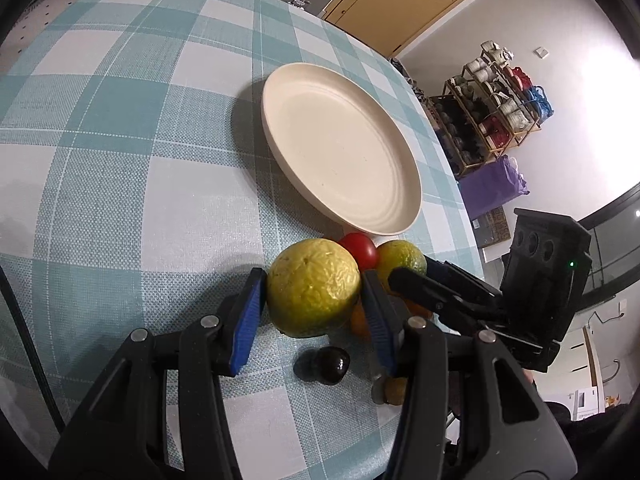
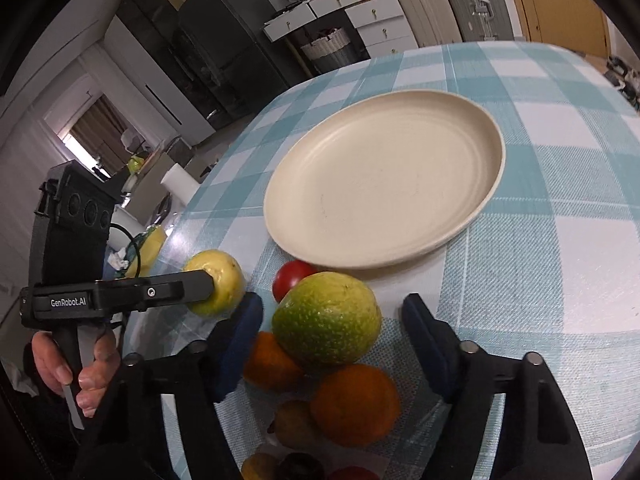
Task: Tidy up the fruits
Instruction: 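Close the left gripper on the yellow citrus while the right gripper grasps the green citrus, then carry both citrus fruits onto the cream plate and open both grippers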
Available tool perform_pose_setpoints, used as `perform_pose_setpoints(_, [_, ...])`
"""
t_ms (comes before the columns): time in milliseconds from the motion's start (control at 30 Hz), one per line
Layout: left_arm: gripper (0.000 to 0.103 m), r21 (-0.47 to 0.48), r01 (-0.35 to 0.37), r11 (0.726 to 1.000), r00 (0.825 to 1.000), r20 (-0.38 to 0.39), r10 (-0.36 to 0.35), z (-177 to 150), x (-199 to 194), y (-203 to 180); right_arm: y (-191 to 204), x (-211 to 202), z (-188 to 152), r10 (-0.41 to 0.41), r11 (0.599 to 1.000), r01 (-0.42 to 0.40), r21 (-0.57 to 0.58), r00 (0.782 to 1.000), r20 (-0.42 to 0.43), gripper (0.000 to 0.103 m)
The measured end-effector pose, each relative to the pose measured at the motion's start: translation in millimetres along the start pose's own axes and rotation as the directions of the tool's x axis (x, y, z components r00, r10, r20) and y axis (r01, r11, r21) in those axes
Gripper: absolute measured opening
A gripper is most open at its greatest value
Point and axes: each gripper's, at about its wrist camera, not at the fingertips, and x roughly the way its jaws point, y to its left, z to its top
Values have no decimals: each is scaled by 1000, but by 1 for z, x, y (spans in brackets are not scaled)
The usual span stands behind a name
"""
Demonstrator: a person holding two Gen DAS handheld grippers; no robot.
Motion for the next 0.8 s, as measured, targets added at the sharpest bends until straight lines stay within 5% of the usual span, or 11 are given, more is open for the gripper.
perform_pose_setpoints(67, [45, 4, -9, 1000, 1000, 1, 9, 1, 0, -2, 0, 0, -1, 15, 1000, -15, 2, 1000, 1, 56])
perform_pose_setpoints(800, [45, 25, -43, 999, 999, 9, 42, 10, 3, -21, -15, -30, 1, 57, 998, -60, 20, 993, 105, 56])
